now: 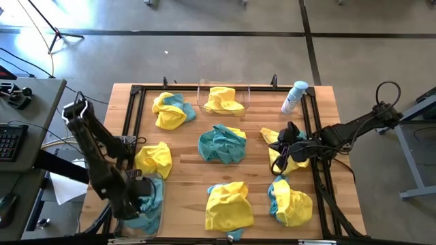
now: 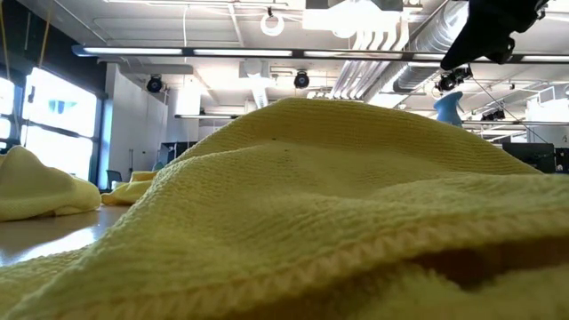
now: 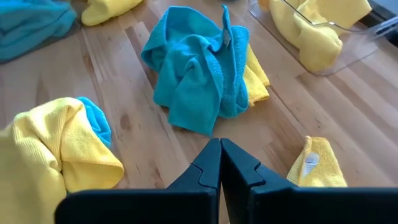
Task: Sort microfiber towel by color & place in baskets
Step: Put the blue microfiber towel into the bottom transparent bin, then put the yellow microfiber towel into the top transparent bin
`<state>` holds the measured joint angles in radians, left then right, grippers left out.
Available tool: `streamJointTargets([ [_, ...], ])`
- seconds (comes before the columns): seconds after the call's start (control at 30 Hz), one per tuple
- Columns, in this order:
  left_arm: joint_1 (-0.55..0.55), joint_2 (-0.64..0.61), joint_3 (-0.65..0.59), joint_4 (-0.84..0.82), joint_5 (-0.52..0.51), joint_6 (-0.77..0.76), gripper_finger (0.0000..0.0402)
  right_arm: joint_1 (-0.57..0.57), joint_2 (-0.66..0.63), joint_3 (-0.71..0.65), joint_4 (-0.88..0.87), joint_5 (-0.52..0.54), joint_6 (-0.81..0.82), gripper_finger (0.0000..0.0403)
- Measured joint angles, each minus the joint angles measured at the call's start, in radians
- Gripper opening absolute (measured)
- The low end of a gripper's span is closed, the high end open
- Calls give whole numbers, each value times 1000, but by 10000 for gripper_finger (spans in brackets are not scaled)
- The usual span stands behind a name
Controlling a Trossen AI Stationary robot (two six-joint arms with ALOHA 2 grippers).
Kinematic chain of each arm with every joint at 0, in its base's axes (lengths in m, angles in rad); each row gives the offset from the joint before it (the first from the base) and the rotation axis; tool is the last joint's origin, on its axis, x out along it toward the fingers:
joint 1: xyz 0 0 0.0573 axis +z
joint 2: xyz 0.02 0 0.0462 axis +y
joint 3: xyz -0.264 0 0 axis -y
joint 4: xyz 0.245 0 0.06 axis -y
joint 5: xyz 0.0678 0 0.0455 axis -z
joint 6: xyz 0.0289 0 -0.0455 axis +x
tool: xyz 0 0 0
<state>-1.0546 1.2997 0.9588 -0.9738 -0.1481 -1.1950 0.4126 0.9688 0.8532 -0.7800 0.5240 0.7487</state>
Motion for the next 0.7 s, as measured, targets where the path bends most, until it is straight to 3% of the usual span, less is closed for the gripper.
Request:
streamJointTargets([
  [0.17, 0, -129, 0, -23, 13, -5, 145, 0, 0, 0, 34, 1, 13, 0],
  [0.3, 0, -219, 0, -24, -37, -5, 145, -1, 1, 0, 73, 4, 17, 0],
  [0.5, 15, -321, 0, -25, -244, 61, 145, -1, 1, 0, 90, 99, 62, 0],
  [0.7, 121, -371, 1, -23, -492, 140, 145, -41, 8, 0, 89, 139, 63, 0],
])
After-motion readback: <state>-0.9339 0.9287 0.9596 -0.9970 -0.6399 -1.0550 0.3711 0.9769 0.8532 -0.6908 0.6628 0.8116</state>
